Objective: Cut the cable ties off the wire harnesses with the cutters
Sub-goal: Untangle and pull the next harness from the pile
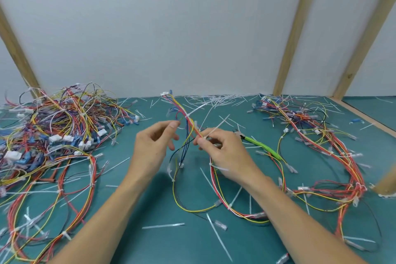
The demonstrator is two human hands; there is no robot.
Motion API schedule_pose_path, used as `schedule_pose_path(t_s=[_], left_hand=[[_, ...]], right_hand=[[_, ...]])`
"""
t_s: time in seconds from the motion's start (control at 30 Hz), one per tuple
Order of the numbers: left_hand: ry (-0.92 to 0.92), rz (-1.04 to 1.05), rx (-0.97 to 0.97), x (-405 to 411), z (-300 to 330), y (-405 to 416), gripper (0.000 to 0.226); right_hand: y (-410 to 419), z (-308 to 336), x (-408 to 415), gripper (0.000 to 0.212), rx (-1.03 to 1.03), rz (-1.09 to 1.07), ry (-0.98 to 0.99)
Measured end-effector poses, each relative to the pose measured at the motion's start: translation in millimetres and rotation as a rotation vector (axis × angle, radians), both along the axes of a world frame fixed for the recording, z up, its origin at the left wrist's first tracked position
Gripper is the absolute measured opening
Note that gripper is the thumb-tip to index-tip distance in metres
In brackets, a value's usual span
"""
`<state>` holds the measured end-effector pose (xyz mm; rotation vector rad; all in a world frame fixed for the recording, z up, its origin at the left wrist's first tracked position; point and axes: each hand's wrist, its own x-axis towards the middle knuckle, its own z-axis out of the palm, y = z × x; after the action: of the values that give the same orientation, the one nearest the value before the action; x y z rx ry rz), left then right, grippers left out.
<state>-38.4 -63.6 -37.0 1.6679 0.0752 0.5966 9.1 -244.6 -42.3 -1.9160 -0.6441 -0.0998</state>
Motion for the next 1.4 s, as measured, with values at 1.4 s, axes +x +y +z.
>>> schedule_pose_path(t_s=[1.4], left_hand=[[0.024, 0.085, -0.49, 1.2, 1.8, 11.7, 0.012]], right_hand=[[-78.1, 6.0, 44.2, 0.021, -0.867, -0.699, 0.14]])
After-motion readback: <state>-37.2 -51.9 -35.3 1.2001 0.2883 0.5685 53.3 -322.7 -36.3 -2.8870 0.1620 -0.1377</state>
